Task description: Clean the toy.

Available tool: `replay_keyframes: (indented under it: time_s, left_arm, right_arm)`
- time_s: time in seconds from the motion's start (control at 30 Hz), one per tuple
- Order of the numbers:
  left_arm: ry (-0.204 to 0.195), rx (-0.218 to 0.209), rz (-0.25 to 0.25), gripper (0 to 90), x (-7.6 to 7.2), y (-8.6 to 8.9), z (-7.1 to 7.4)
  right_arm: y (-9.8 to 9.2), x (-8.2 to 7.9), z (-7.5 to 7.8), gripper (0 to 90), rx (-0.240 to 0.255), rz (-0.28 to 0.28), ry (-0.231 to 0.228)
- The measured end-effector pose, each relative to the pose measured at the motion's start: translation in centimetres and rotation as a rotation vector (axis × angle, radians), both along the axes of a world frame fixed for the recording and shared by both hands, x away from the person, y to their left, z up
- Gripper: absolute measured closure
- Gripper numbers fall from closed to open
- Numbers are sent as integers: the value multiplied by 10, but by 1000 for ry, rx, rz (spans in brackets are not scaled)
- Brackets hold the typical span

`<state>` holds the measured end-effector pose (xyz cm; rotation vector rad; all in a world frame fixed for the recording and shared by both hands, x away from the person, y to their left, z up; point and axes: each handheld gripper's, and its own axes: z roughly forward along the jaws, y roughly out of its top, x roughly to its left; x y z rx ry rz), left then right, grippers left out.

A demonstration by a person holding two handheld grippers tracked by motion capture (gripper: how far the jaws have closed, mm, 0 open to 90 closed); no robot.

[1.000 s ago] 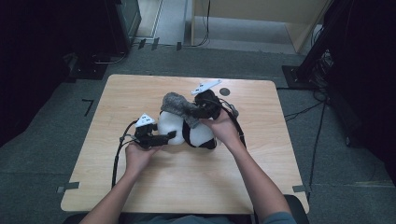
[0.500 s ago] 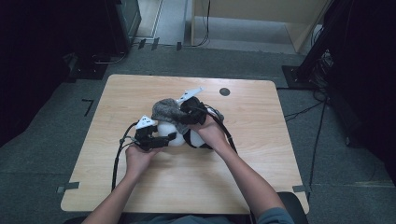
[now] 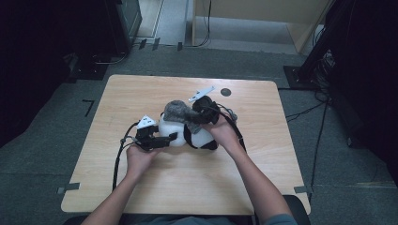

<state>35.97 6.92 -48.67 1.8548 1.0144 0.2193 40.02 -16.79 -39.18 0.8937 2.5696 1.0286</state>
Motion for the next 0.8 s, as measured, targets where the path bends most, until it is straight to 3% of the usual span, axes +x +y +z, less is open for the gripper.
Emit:
replay_keyframes:
  time_s: [0.57,0.8]
  left_arm:
    - [-9,-27,-20,192,2,2,-2]
    - [-7,-29,-24,191,3,2,-1]
  right_arm:
    - [-72,-15,11,761,70,-140,1]
    - [-94,-18,8,761,57,-197,10]
